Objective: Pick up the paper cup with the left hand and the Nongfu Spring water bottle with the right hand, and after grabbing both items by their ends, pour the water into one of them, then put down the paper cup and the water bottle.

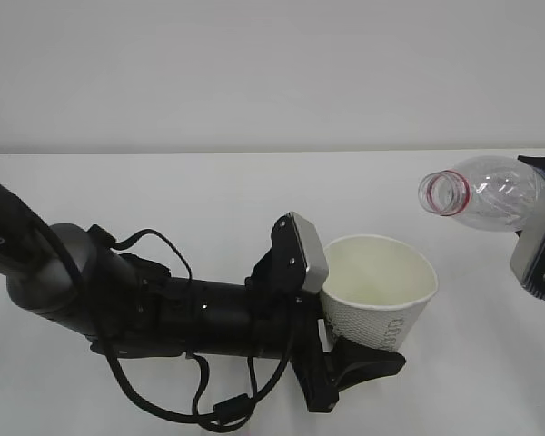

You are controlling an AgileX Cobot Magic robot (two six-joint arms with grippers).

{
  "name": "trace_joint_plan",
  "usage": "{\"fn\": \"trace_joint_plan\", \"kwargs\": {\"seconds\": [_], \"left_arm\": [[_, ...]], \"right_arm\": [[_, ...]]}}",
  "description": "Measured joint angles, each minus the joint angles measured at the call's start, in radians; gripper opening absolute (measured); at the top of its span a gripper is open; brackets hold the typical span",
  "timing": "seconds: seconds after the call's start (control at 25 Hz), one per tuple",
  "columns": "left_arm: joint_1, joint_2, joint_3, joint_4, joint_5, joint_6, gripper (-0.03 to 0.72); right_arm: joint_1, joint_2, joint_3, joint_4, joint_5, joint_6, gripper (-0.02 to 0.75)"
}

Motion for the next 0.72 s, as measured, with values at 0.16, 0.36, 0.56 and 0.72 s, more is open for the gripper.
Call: {"fn": "trace_joint_plan", "kwargs": {"seconds": [0.16, 0.36, 0.56, 0.72], "left_arm": [[0.0, 0.0, 0.0, 0.0, 0.0, 0.0, 0.516], [0.0, 0.0, 0.0, 0.0, 0.0, 0.0, 0.515], [0.0, 0.0, 0.0, 0.0, 0.0, 0.0, 0.515], [0.0, 0.0, 0.0, 0.0, 0.0, 0.0, 0.515]], "right_arm": [[0.0, 0.022, 0.0, 0.0, -0.019, -0.006, 0.41], [0.0, 0.035, 0.0, 0.0, -0.045, -0.02, 0.41], [0.0, 0.035, 0.0, 0.002, -0.071, -0.057, 0.41], [0.0, 0.035, 0.0, 0.008, -0.085, -0.092, 0.41]]}}
